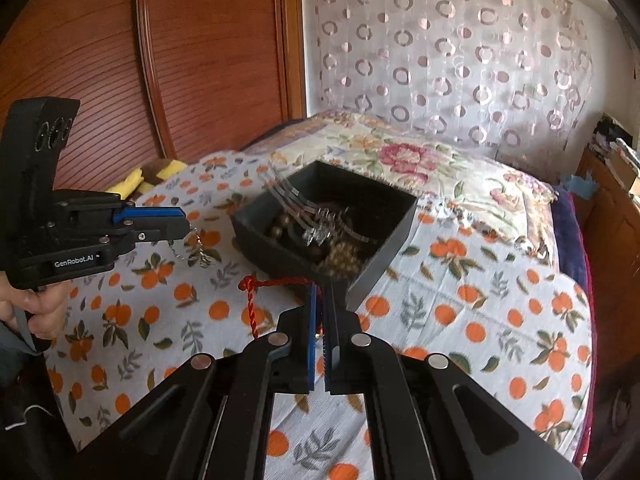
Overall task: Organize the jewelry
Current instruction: 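Release the green earrings into the box with the left gripper while the right releases the red cord bracelet there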
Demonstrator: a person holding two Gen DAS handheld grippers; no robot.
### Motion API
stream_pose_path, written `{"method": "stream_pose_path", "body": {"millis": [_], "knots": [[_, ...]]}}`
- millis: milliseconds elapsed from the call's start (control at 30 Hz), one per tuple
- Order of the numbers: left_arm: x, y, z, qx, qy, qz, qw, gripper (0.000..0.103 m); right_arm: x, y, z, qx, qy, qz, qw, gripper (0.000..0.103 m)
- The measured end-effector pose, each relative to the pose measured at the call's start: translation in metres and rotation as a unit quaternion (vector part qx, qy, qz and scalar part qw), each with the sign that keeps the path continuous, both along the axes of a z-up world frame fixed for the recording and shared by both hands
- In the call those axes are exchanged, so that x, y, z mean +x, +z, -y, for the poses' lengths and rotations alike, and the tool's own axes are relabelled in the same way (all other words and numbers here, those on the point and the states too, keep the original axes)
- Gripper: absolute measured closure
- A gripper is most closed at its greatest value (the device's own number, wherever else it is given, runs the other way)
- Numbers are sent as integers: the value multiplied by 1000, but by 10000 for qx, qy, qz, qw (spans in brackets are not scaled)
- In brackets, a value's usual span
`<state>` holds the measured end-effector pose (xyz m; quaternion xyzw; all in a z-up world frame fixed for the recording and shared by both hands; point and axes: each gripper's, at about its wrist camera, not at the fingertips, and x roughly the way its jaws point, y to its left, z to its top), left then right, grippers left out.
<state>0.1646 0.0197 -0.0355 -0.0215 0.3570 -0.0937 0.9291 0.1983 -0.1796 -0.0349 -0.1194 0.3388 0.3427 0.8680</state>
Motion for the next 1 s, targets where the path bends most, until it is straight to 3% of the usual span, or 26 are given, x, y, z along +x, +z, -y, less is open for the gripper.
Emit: {"method": "stream_pose_path", "body": {"millis": [400,633,1000], "knots": [[20,39,10,-7,-100,420,9991,93,34,24,0,195,-154,365,9990,100],[44,52,14,88,-101,542,9984,93,58,7,-12,165,-132,244,9995,100],[94,46,20,230,-153,370,9989,93,68,-13,-19,191,-99,-42,9998,97]]}}
